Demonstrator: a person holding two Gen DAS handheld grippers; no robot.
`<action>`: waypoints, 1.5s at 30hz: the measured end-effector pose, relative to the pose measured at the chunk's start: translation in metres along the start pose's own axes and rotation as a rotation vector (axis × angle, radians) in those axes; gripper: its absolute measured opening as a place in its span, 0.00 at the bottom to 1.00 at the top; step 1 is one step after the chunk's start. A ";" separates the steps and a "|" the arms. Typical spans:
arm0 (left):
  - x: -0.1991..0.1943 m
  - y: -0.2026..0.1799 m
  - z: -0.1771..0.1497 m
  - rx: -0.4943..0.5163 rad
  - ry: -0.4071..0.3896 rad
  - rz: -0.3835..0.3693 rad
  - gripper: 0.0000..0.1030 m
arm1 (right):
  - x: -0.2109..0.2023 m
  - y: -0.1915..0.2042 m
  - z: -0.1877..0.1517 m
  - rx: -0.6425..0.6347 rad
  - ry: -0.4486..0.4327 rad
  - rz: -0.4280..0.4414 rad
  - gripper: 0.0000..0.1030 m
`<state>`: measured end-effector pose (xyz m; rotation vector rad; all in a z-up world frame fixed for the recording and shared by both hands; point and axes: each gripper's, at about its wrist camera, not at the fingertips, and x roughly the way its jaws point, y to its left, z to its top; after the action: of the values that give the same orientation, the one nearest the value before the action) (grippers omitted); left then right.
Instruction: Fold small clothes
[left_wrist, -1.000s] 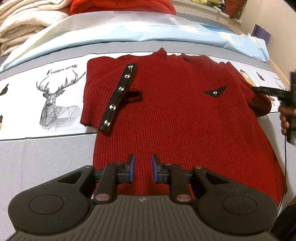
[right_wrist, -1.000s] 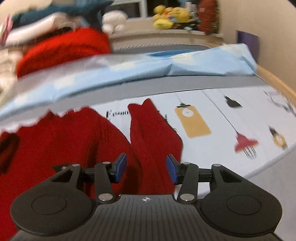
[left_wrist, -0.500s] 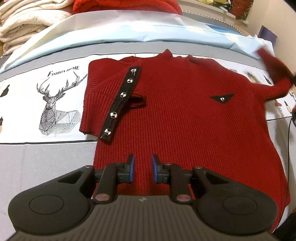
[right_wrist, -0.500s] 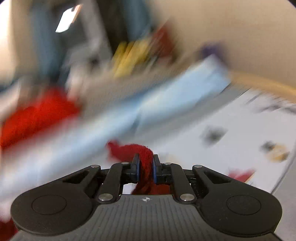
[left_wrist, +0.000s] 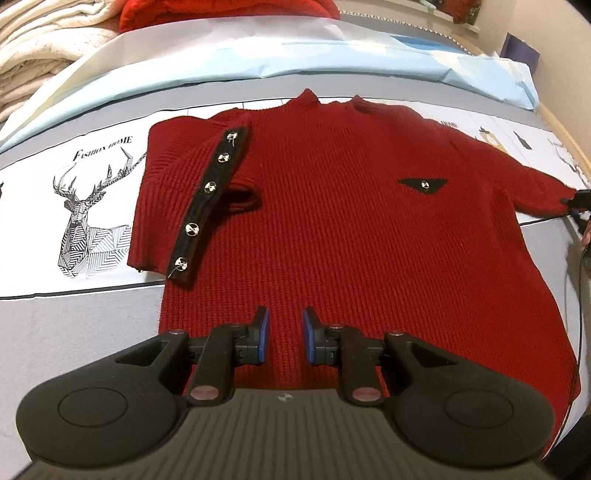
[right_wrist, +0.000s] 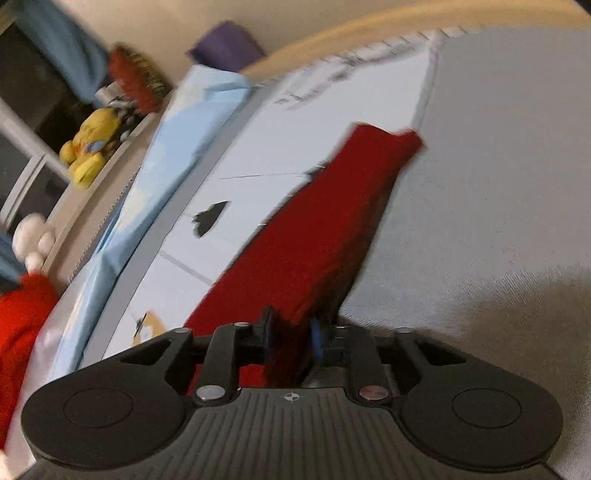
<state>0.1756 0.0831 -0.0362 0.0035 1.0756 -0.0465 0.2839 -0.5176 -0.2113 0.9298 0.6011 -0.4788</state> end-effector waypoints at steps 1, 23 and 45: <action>0.001 0.000 0.000 -0.001 0.001 0.001 0.20 | 0.000 -0.004 0.004 0.026 -0.007 0.022 0.11; 0.025 0.098 0.007 -0.330 -0.036 0.065 0.39 | -0.070 0.086 0.005 -0.195 -0.268 -0.284 0.26; 0.031 0.146 0.031 -0.203 -0.341 0.365 0.11 | -0.091 0.211 -0.217 -0.792 0.437 0.125 0.50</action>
<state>0.2235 0.2270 -0.0512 0.0083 0.7220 0.3801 0.2892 -0.2136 -0.1253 0.2985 1.0228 0.1007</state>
